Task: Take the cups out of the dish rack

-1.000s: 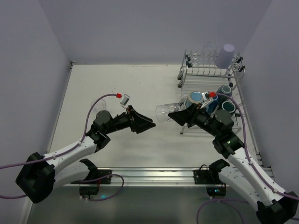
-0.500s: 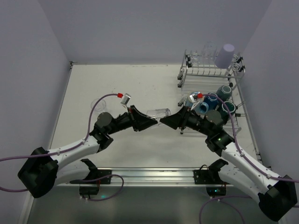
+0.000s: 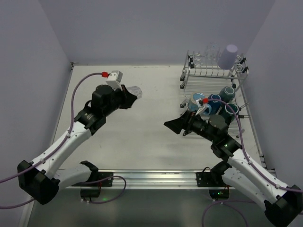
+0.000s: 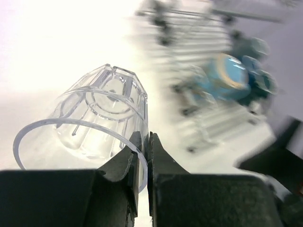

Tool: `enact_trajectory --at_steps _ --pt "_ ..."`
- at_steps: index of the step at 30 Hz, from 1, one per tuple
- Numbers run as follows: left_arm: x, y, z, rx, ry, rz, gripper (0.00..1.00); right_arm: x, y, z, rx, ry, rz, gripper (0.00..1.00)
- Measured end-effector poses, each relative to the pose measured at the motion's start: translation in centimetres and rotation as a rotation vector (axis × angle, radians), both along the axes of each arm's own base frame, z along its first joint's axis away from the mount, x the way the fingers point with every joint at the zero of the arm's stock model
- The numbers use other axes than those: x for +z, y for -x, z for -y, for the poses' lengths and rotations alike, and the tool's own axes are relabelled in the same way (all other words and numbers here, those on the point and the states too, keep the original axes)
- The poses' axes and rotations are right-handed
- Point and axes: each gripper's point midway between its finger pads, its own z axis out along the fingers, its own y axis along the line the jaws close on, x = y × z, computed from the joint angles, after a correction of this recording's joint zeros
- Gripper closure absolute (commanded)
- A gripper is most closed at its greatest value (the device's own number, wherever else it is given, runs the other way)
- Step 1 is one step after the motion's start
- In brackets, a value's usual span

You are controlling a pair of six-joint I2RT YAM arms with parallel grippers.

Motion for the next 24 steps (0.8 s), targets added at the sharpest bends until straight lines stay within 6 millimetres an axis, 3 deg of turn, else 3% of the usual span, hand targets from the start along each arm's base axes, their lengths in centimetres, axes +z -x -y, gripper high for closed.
enact_trajectory --at_steps 3,6,9,13,16,24 --pt "-0.8 -4.3 -5.8 0.188 -0.168 -0.061 1.0 -1.3 -0.2 1.0 -0.046 0.066 -0.006 0.01" --pt "-2.9 -6.6 -10.8 0.319 -0.321 -0.159 1.0 -3.2 -0.3 1.8 -0.074 0.14 -0.033 0.01" --pt "-5.3 -7.3 -15.0 0.388 -0.438 -0.287 1.0 -4.3 -0.2 2.4 -0.091 0.192 -0.044 0.01" --pt "-7.3 -7.6 -18.9 0.443 -0.507 -0.412 1.0 -4.9 -0.2 3.0 -0.104 0.23 -0.04 0.01" --pt "-8.0 -7.4 -20.7 0.471 -0.538 -0.467 1.0 -5.0 -0.2 3.1 -0.103 0.241 -0.028 0.01" --pt "-8.9 -6.2 -21.0 0.453 -0.583 -0.533 1.0 -6.1 -0.2 3.2 -0.096 0.266 -0.031 0.01"
